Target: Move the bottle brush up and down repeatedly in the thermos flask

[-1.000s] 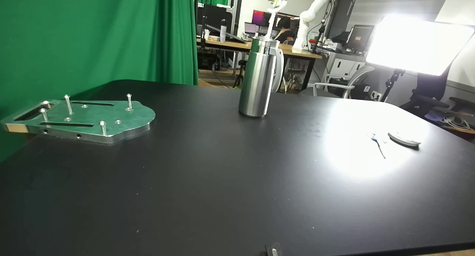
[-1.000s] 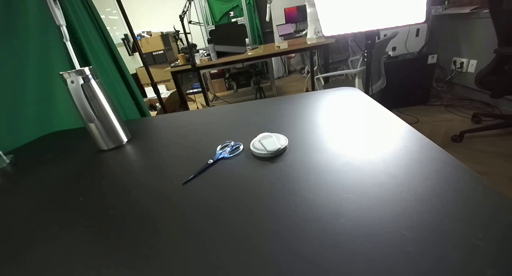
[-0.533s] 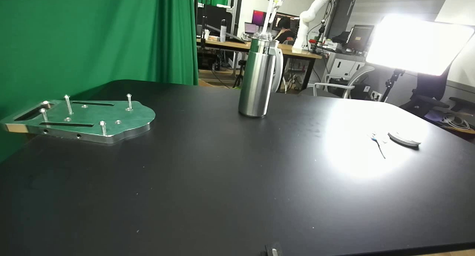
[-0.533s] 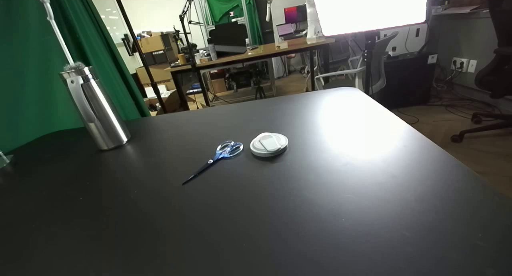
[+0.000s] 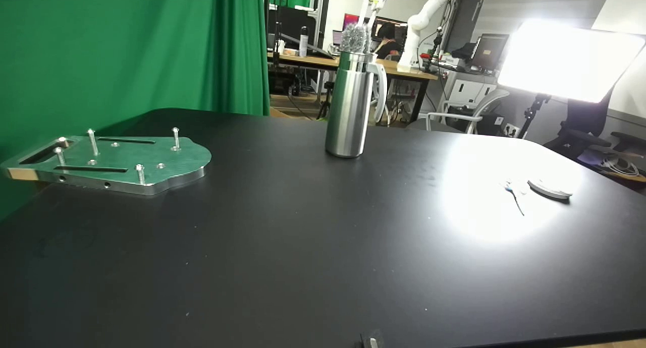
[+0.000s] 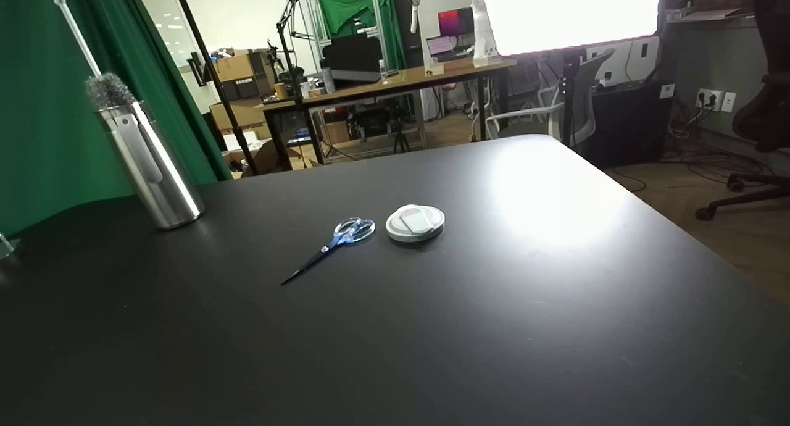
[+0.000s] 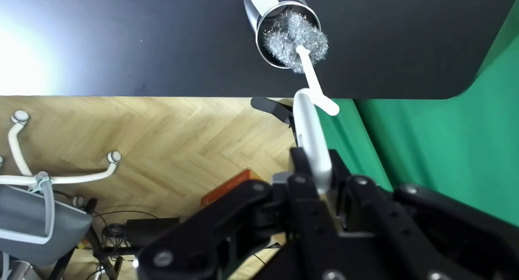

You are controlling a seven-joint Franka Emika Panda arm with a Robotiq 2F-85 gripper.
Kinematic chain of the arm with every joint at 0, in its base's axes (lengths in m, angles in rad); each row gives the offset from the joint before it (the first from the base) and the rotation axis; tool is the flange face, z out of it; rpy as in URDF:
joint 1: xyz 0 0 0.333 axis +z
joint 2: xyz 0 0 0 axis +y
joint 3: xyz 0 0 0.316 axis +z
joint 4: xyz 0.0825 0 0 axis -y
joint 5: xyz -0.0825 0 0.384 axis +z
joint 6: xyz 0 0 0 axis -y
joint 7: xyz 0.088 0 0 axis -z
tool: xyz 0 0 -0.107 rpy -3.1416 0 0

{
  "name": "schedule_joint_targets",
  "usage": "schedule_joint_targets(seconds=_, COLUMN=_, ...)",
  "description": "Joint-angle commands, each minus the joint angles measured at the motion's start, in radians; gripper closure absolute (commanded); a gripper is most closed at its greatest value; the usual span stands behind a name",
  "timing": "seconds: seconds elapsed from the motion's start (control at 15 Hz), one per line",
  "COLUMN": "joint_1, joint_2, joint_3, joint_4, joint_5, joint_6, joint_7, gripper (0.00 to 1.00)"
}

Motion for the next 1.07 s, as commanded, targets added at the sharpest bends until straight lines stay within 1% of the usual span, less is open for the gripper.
schedule_joint_targets(seconds=0.0, joint_1=-0.004, joint_2=0.006, joint_3=0.001, joint_4=-0.017, joint_5=-0.014, joint_6=-0.011, joint_7=-0.002, gripper=0.96)
schedule_joint_targets(seconds=0.6, joint_1=0.001, joint_2=0.092, joint_3=-0.006, joint_4=-0.143, joint_5=-0.074, joint_6=0.003, joint_7=0.015, gripper=0.96)
schedule_joint_targets(seconds=0.8, joint_1=0.006, joint_2=0.121, joint_3=-0.008, joint_4=-0.161, joint_5=-0.094, joint_6=0.019, joint_7=0.022, gripper=0.96)
schedule_joint_targets(seconds=1.0, joint_1=0.010, joint_2=0.118, joint_3=-0.006, joint_4=-0.159, joint_5=-0.102, joint_6=0.033, joint_7=0.023, gripper=0.96)
